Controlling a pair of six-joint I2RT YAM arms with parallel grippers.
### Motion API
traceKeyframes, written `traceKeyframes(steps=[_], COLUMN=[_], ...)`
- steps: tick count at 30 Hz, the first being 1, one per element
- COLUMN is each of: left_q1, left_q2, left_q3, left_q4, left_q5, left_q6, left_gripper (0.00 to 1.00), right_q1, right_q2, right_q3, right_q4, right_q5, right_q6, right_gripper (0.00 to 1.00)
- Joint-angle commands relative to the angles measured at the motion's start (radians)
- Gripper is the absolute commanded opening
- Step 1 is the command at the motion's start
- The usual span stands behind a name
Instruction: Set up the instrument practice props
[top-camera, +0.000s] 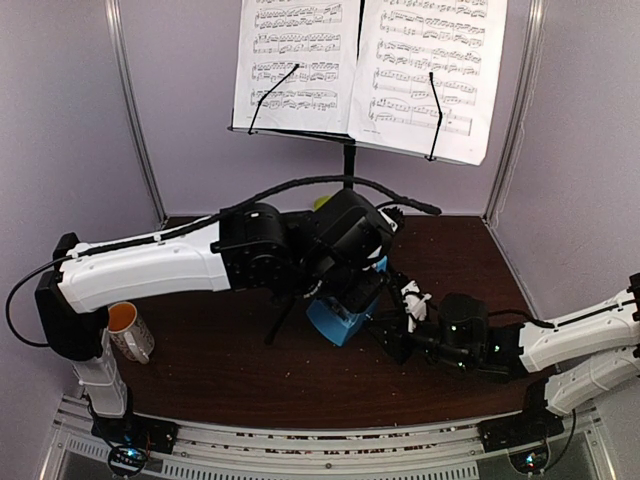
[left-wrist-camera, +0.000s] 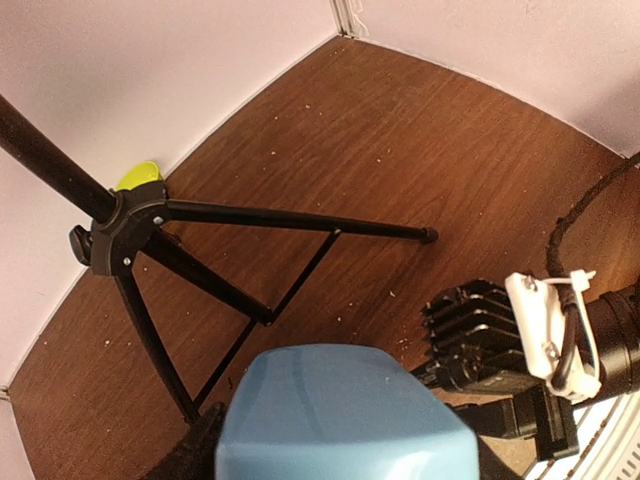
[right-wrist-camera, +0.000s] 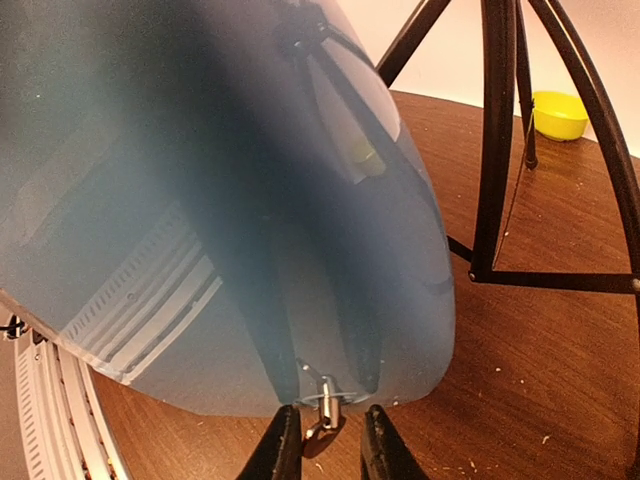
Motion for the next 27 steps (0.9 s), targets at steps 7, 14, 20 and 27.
traceKeyframes(steps=[7, 14, 20, 27], left_q1=[-0.003, -0.003, -0.003, -0.004], left_q2=[-0.076, -0.161, -0.251, -0.289], left_q3=[-0.031, -0.213, -0.472, -0.589], left_q4=[0.171, 0.328, 0.590, 0.681], left_q5=[-0.010, -0.011, 0.017, 0.040], left_q6=[0.018, 0.016, 0.001, 0.026], left_gripper=[0.15, 0.15, 0.14, 0.13], right_q1=[0.001, -0.020, -0.088, -0.137], right_q2=[-0.067, -0.145, -0.152, -0.168], right_q3=[0.005, -0.041, -0.067, -0.160], right_q4=[-0.009, 0.022, 0.115, 0.285], right_q5=[0.052, 0.015, -0.120, -0.225], right_q6=[0.054, 0.182, 0.326, 0.540], right_gripper=[0.00, 0.00, 0.00, 0.00])
